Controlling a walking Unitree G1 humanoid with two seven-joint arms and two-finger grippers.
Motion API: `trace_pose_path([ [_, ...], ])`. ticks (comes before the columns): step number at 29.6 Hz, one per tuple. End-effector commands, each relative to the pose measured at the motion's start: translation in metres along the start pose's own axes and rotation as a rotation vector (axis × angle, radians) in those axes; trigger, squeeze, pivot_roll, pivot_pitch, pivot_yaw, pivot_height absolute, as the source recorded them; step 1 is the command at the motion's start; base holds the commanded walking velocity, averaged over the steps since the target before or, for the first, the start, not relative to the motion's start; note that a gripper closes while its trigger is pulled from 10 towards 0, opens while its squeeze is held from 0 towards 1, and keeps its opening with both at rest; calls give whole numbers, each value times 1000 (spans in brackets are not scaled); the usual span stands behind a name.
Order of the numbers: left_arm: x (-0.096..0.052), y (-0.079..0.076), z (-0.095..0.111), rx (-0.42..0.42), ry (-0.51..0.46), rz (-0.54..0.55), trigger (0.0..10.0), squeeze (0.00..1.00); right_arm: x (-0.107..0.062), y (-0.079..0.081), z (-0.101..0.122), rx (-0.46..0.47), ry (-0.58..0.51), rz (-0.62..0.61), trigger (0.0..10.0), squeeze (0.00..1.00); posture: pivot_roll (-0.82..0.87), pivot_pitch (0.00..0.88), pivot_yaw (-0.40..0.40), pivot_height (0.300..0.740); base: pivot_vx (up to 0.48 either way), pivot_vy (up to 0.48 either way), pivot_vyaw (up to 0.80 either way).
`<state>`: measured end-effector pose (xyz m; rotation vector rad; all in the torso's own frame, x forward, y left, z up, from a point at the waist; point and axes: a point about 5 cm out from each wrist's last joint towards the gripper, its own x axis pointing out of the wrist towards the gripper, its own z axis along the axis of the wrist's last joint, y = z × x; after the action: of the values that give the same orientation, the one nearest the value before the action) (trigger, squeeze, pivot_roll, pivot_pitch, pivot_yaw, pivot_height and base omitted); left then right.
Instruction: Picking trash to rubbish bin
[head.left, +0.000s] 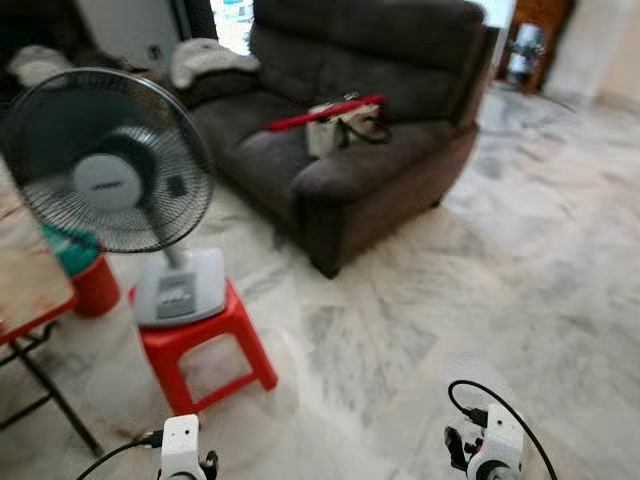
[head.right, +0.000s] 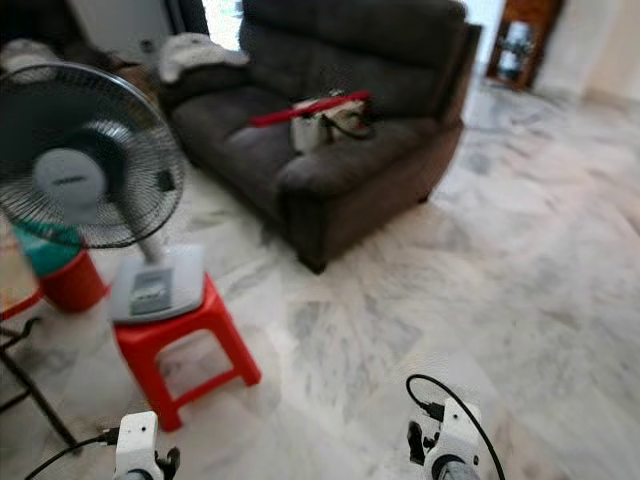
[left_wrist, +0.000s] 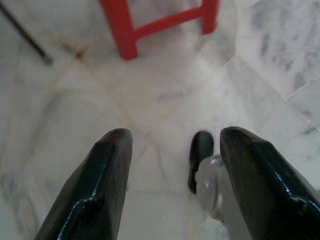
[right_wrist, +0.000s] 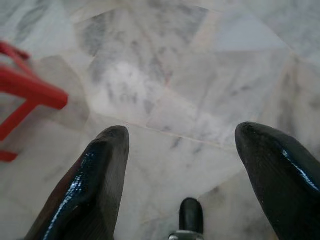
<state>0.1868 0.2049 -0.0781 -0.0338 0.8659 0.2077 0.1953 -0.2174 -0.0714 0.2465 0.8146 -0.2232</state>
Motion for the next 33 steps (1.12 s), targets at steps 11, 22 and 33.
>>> trace_pose_path([
  [11,0,-3,-2,-33,7,5,10000,0,0,-1,3,-2,-9,8,10000,0,-26,0,-10,740,0,0,800],
  [22,-2,-9,-11,-48,38,2,10000,0,1,-4,8,-11,-16,4,10000,0,-24,8,-24,740,0,0,800],
  [33,-2,-10,-11,-34,36,-6,10000,0,1,-3,7,-13,-16,12,10000,0,-26,20,-23,740,0,0,800],
])
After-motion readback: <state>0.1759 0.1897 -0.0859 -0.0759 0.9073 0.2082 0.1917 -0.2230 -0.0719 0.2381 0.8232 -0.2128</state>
